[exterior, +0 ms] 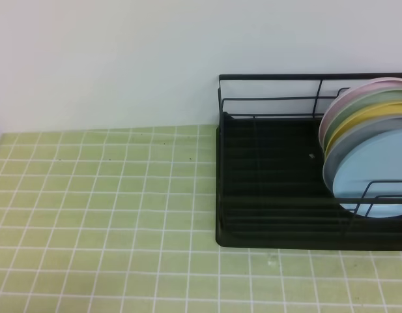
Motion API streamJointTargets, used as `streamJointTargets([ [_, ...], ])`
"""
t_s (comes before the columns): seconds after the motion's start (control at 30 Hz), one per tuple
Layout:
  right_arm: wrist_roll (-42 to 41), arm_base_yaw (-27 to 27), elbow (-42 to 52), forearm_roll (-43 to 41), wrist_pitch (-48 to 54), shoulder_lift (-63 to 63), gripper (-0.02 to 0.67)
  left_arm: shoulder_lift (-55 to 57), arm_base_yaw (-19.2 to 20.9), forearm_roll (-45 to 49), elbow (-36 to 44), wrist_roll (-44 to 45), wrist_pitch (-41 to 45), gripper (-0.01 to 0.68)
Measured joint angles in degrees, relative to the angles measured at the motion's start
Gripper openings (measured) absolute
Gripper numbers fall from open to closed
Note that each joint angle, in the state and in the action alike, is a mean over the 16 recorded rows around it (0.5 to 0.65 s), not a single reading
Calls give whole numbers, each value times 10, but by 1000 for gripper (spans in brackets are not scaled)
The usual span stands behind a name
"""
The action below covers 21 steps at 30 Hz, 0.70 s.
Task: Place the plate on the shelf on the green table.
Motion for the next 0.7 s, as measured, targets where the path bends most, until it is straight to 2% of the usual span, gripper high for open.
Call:
streamJointTargets([
  [0.23,-8,-19,117,-14,-51,-77,-3,0,0,0,0,0,0,-2],
  [0.53,-4,-62,395,5,-200,-264,-3,0,0,1,0,0,0,-2],
  [0.7,-4,-76,518,16,-254,-348,-3,0,0,2,0,0,0,-2],
])
